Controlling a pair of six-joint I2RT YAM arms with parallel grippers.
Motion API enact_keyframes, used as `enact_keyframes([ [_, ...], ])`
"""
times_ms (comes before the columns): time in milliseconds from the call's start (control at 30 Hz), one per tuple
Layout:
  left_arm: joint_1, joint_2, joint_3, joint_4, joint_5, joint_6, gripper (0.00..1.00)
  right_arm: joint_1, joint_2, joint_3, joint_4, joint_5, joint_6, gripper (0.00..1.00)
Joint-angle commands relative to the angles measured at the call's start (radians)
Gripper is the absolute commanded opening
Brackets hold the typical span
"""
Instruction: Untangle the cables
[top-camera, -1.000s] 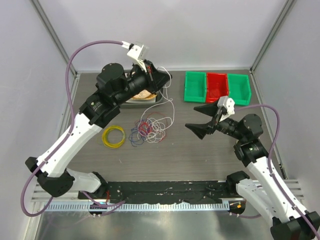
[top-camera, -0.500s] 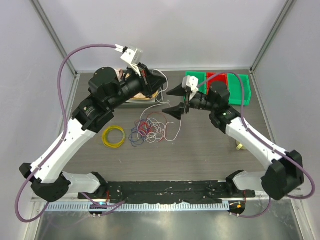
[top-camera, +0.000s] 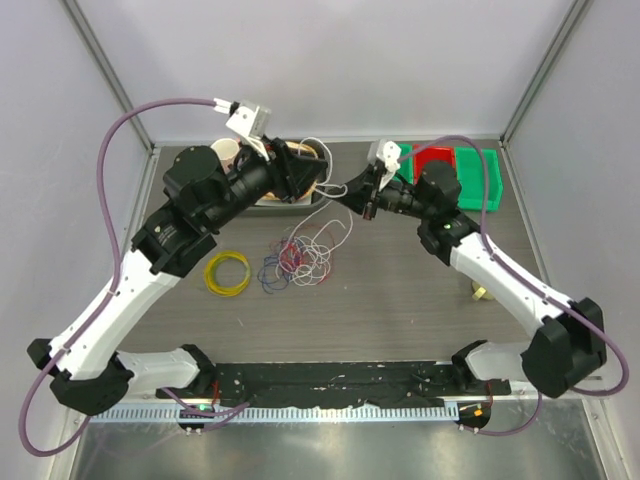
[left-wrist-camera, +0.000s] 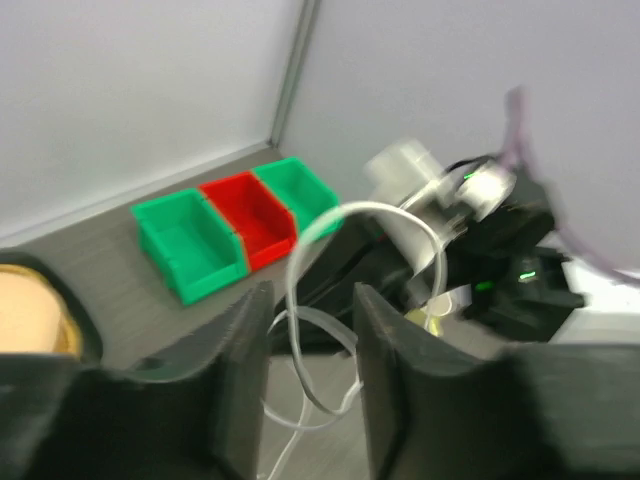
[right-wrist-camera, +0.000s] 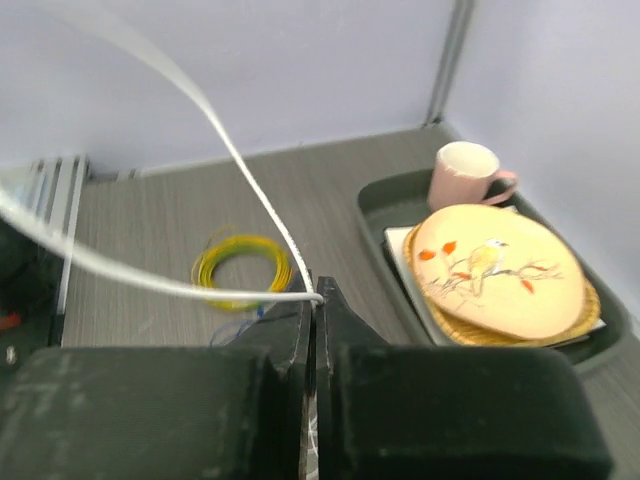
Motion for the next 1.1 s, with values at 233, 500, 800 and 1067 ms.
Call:
enact_keyframes([
  [233,0.000,-0.259,-0.462,0.113,-0.357,-0.118,1.00,0.002,-0.171,0.392,-0.317,0.693,0.230,0.01],
  [500,0.000,-0.181,-0.666,0.293,-0.134,-0.054,1.00,0.004,-0.070,0.722,-0.476,0.588,0.390,0.01],
  [800,0.000,-0.033,-0.645,0.363,-0.005,-0.055,1.00,0.004,-0.038,0.858,-0.525,0.587,0.431,0.01],
  [1067,0.001,0.061,-0.688,0.392,-0.051,-0.129,1.00,0.001,-0.021,0.715,-0.592,0.985,0.271,0.01],
])
